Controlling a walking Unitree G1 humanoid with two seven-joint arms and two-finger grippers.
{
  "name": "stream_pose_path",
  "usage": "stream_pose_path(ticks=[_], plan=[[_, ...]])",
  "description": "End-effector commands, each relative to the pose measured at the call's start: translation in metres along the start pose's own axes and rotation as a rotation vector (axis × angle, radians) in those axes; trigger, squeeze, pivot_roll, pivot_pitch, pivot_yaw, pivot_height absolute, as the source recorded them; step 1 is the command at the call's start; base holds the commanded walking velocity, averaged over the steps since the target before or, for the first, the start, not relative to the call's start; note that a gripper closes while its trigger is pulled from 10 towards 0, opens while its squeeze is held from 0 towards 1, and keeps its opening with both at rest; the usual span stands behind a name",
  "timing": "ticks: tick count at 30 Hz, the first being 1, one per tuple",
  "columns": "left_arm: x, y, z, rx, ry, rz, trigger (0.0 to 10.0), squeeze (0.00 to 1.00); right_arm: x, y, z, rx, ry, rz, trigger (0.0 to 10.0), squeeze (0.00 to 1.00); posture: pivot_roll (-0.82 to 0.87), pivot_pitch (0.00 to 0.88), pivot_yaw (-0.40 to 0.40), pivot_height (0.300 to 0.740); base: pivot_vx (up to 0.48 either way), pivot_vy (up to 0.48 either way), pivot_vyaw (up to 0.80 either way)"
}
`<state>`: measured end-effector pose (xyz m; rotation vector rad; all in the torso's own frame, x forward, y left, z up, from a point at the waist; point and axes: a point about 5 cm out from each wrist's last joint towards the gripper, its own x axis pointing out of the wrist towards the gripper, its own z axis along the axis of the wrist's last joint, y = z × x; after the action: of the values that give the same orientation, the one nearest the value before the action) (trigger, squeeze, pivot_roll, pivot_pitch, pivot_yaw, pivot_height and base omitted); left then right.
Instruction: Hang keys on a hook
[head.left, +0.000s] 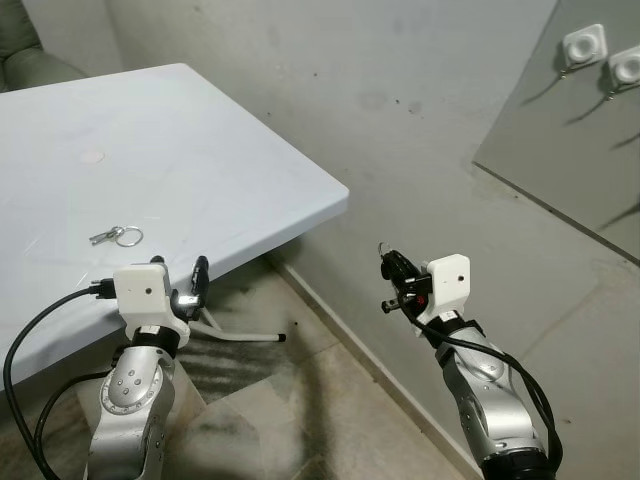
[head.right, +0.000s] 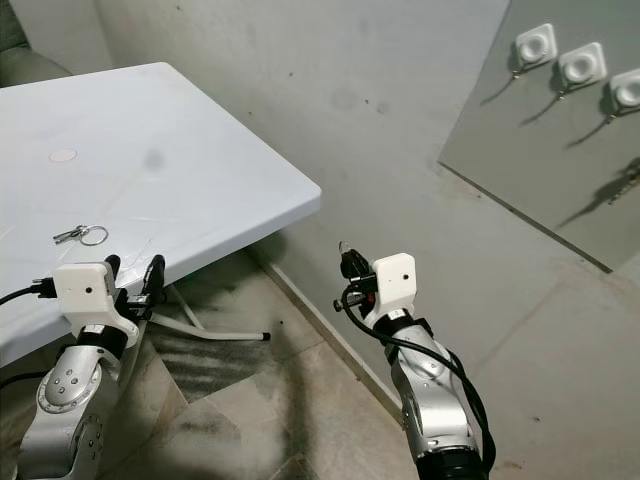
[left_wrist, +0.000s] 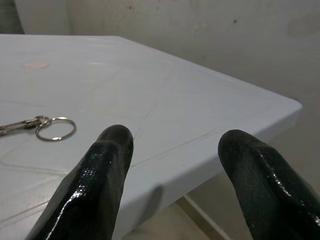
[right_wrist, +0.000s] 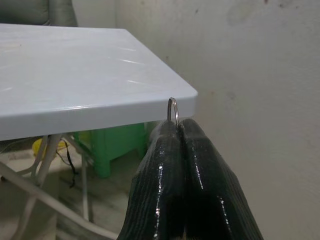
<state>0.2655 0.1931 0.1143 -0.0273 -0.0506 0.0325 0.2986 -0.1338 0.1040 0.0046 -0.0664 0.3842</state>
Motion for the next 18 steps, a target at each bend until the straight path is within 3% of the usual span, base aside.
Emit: stream_pose_path(ticks=[1, 18], plan=[[-0.0014, 0.0012, -0.0023, 0.008, 0.011, 0.009, 10.0, 0.0, 0.0011, -0.0003, 0.001, -0.005, -0.003, 0.006, 10.0, 0.0, -0.05, 0.023, -0.042, 0.74, 0.0, 0.0, -0.7], [-0.0012, -0.0008, -0.002, -0.021, 0.019, -0.002, 10.0, 0.0, 0.0003, -0.0004, 0.0018, -0.009, -0.003, 0.009, 10.0, 0.0, -0.05, 0.027, -0.042, 0.74, 0.028, 0.0, -0.7]])
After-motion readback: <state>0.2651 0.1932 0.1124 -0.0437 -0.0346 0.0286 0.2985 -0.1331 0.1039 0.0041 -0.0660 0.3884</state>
